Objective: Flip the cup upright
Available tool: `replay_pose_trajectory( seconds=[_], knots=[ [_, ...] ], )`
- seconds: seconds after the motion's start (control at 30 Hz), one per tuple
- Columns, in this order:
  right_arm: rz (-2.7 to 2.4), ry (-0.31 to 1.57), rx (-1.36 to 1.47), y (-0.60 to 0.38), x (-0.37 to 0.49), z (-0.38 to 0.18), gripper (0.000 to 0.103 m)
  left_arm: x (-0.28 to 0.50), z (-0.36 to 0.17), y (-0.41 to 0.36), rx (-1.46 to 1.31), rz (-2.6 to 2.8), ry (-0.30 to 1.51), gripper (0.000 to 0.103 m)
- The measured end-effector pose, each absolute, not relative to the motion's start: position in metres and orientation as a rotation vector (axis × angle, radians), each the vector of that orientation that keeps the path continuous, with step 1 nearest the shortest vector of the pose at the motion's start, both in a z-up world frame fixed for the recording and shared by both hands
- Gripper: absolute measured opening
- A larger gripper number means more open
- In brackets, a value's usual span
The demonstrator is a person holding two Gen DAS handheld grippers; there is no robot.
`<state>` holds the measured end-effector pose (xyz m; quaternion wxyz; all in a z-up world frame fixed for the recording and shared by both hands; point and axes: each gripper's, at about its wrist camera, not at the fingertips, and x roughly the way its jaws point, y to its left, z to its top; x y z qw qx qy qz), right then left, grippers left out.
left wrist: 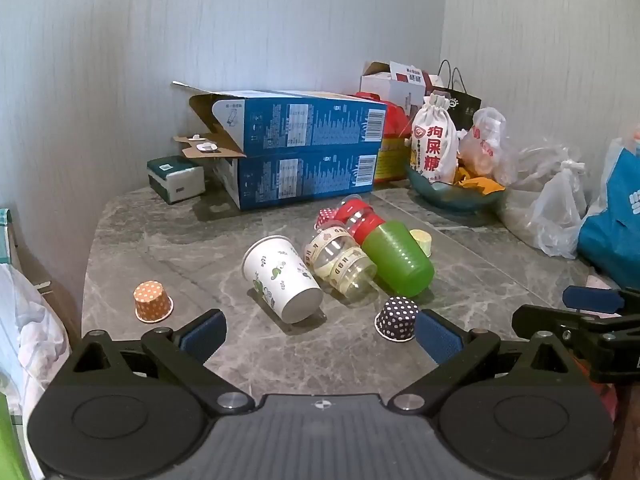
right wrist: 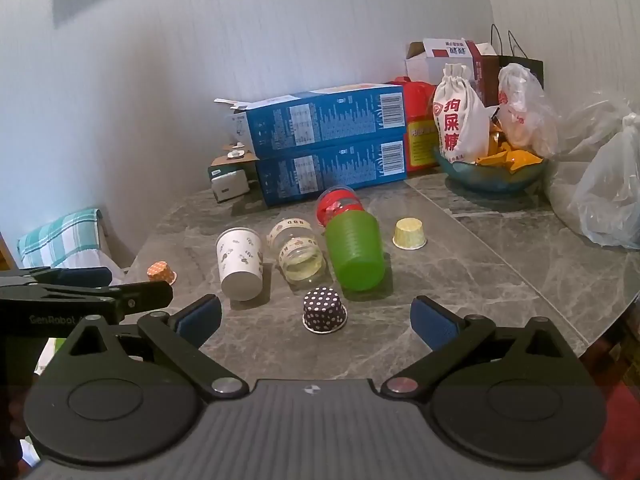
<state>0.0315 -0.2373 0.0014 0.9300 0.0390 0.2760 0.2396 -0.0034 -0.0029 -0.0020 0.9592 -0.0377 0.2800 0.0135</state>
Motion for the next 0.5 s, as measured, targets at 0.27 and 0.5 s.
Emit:
replay_pose_trajectory(
  seconds=[0.27,0.5],
  knots=[
    [0.489,0.577,0.082,-0.2354,0.028,-0.0003,0.102,-0.0022,-0.0041,-0.0036,-0.085,0.025,0.58,0.102],
    [0.489,0.587,0.087,-0.2353,0.0289,0.0005,0.102,-0.0003,-0.0052,-0.0031,-0.091,0.026,0.587,0.102]
  ],
)
